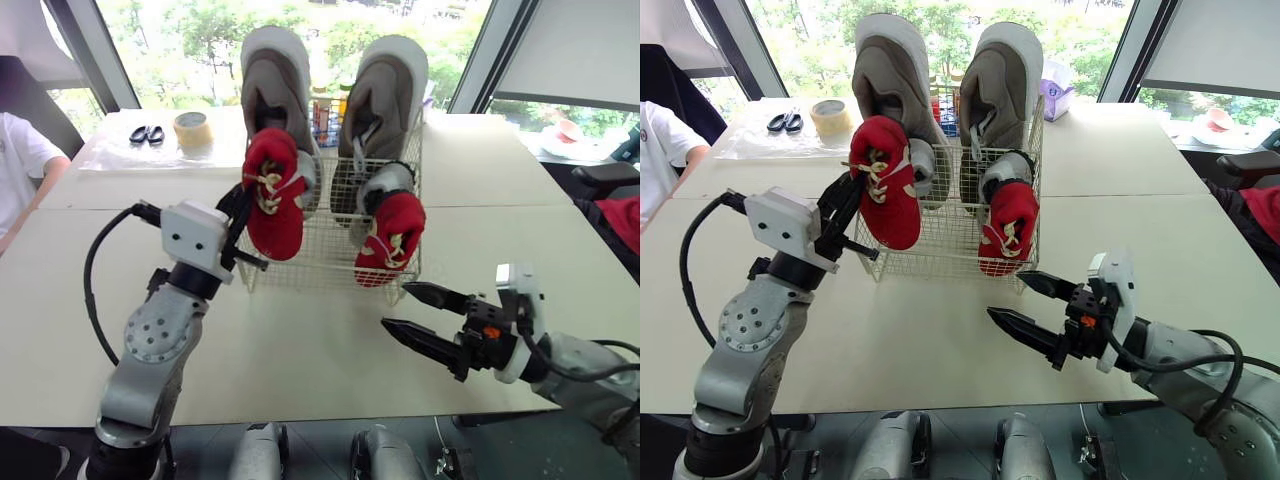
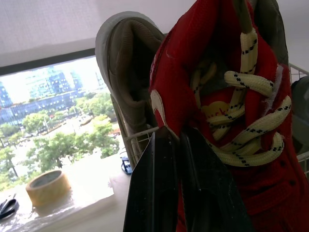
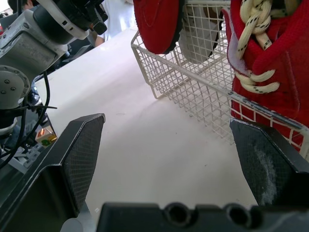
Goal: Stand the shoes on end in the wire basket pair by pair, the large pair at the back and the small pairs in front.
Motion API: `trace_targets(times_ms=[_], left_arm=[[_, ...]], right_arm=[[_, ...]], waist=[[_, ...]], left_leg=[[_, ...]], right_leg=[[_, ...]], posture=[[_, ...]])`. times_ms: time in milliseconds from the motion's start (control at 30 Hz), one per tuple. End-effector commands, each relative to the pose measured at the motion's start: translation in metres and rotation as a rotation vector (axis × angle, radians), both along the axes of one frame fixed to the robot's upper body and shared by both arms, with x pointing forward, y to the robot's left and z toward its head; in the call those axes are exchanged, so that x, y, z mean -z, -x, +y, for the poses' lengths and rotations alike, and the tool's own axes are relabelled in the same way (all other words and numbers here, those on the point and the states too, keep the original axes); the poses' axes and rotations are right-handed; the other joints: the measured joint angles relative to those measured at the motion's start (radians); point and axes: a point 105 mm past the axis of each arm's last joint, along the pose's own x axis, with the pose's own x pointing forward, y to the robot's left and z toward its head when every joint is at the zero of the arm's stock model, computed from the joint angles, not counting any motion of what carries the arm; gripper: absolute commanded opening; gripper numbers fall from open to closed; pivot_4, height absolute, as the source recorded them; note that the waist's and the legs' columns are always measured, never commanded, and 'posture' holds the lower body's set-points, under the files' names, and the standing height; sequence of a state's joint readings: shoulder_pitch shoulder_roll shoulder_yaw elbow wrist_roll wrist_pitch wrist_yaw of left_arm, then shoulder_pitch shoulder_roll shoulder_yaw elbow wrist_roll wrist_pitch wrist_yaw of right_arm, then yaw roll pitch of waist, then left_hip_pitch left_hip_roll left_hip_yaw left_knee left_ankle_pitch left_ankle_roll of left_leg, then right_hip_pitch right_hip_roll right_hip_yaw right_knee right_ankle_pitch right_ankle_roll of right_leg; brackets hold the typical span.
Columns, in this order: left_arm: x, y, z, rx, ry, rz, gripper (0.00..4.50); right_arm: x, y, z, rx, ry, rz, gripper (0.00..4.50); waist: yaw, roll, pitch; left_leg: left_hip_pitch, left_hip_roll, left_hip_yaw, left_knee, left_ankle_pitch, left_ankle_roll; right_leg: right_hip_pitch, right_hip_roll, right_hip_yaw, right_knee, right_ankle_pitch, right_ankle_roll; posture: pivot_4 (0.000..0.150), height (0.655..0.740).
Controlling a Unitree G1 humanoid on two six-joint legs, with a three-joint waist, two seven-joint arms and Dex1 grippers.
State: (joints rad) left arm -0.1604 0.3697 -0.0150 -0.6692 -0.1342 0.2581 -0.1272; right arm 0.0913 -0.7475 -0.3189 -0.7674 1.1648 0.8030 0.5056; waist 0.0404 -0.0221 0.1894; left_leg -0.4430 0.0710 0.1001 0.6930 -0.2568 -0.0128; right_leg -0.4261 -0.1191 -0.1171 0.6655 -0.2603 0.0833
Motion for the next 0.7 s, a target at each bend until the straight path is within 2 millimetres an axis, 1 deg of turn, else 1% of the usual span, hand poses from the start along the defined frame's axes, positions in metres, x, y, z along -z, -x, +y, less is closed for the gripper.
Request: trace_targets(times_ms=[33, 133, 233, 367, 467, 567, 600, 667, 700], left_arm=[[0.008, 0.002, 0.003, -0.022, -0.027, 0.000, 0.03], [0.017, 0.002, 0.005, -0.035, -0.043, 0.009, 0.03], [0.030, 0.002, 0.008, -0.021, 0.015, 0.095, 0.03], [0.031, 0.003, 0.013, 0.009, 0.065, 0.157, 0.03], [0.035, 0.011, 0.006, 0.125, 0.099, 0.234, 1.08], [0.037, 0.014, 0.007, 0.143, 0.141, 0.284, 2.59], [0.039, 0.014, 0.009, 0.142, 0.161, 0.307, 3.06], [0.040, 0.017, 0.014, 0.161, 0.220, 0.352, 4.14], [0.040, 0.020, 0.016, 0.173, 0.242, 0.375, 4.14]], right_arm=[[-0.010, -0.002, 0.002, -0.015, -0.009, -0.038, 4.50], [-0.010, -0.005, 0.002, -0.013, -0.008, -0.041, 4.50], [-0.009, -0.008, 0.001, -0.014, -0.004, -0.040, 4.50], [-0.009, -0.008, 0.000, -0.020, -0.003, -0.039, 4.50], [-0.008, -0.009, 0.001, -0.023, -0.003, -0.038, 4.50], [-0.007, -0.007, 0.002, -0.028, -0.001, -0.035, 4.50], [-0.007, -0.008, 0.002, -0.029, -0.002, -0.036, 4.50], [-0.008, -0.008, 0.003, -0.030, -0.001, -0.037, 4.50], [-0.008, -0.008, 0.002, -0.031, 0.000, -0.037, 4.50]], waist=[[0.000, 0.000, 0.000], [-0.001, 0.000, 0.000], [-0.001, 0.001, 0.000], [-0.001, 0.001, 0.000], [-0.002, 0.002, -0.001], [0.001, 0.002, -0.001], [0.000, 0.002, -0.001], [-0.001, 0.002, -0.001], [-0.002, 0.002, -0.001]], left_leg=[[0.000, 0.000, 0.000, 0.000, 0.000, 0.000], [0.000, 0.001, 0.000, 0.000, 0.000, 0.000], [0.000, 0.001, 0.001, 0.000, 0.000, 0.000], [0.000, 0.001, 0.000, 0.000, 0.000, 0.001], [0.000, 0.002, 0.001, 0.000, 0.000, 0.001], [0.000, 0.002, 0.001, 0.000, 0.000, 0.001], [0.000, 0.002, 0.001, 0.001, 0.000, 0.001], [0.000, 0.002, 0.001, 0.001, 0.000, 0.001], [0.000, 0.002, 0.000, 0.001, -0.001, 0.001]], right_leg=[[0.000, 0.000, 0.000, 0.000, 0.000, 0.000], [0.000, 0.000, 0.000, 0.000, 0.000, 0.000], [0.000, 0.000, 0.000, 0.000, 0.000, 0.000], [0.000, 0.000, 0.000, 0.000, 0.000, 0.000], [0.000, 0.000, 0.000, 0.000, 0.000, 0.000], [0.000, 0.000, 0.000, 0.000, 0.000, 0.000], [0.000, 0.000, 0.000, 0.000, 0.000, 0.000], [0.000, 0.000, 0.000, 0.000, 0.000, 0.000], [0.000, 0.000, 0.000, 0.000, 0.000, 0.000]], posture=[[0.150, 0.6938], [0.150, 0.6938], [0.150, 0.6938], [0.150, 0.6938], [0.150, 0.6938], [0.150, 0.6938], [0.150, 0.6938], [0.150, 0.6938], [0.150, 0.6938]])
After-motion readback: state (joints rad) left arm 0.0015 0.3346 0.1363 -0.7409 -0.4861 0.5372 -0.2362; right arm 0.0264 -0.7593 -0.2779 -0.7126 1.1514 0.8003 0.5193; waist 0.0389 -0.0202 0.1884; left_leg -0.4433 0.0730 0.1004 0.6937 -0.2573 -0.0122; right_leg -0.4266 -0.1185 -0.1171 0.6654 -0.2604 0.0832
